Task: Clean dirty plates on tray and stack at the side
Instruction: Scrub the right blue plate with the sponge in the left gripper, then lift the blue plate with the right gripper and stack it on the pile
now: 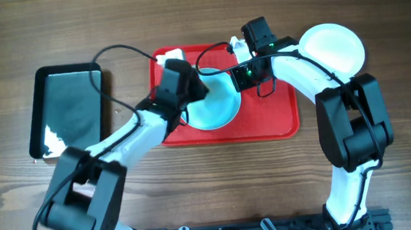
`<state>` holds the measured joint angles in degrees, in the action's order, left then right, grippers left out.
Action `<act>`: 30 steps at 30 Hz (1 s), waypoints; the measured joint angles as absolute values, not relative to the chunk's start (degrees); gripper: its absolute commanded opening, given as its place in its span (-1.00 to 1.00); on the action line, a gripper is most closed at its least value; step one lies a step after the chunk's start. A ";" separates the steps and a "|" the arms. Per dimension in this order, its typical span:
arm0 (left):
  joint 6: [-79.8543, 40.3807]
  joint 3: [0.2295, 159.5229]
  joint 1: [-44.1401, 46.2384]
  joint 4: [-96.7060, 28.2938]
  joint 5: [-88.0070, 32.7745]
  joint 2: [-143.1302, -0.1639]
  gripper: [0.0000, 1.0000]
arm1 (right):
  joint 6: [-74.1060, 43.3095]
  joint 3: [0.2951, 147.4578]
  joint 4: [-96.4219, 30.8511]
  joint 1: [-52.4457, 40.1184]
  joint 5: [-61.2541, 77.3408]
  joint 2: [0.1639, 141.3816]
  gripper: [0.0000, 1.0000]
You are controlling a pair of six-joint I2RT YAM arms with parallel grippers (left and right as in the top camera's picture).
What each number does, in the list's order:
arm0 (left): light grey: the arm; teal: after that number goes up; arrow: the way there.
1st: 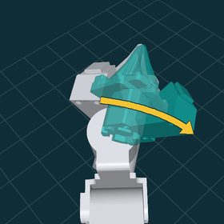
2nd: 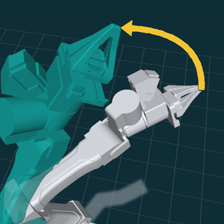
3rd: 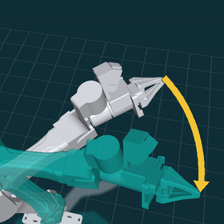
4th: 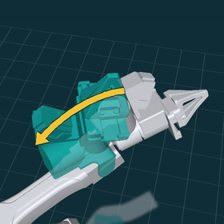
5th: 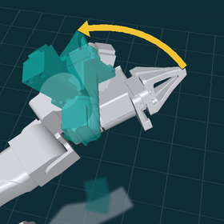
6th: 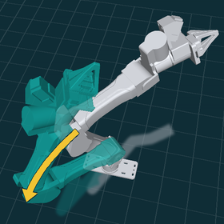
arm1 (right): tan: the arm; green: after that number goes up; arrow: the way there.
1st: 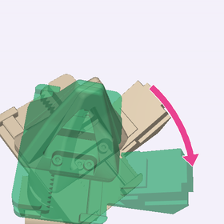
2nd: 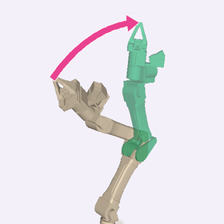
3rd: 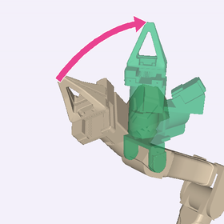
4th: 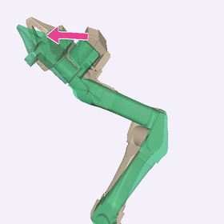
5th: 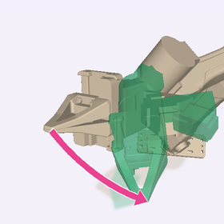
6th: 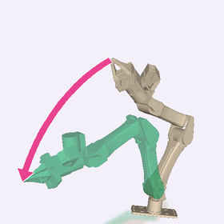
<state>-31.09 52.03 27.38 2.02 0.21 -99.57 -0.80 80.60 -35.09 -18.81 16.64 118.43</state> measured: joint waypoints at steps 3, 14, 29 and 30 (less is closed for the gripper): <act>-30.98 51.83 27.75 -3.99 -1.15 -102.54 -0.92 | -0.80 80.60 -35.11 -18.81 16.51 118.43 -0.91; -29.15 51.77 27.64 -11.60 30.63 -92.18 -0.92 | -0.80 80.60 -35.83 -19.03 17.54 118.43 -0.92; -32.03 51.68 1.43 -19.75 28.05 -76.84 -0.92 | 8.05 85.67 -39.81 -38.87 -20.47 112.46 -0.91; -32.03 51.68 1.08 -19.75 27.75 -76.84 -0.92 | 8.25 86.41 -39.81 -40.62 -24.58 111.79 -0.92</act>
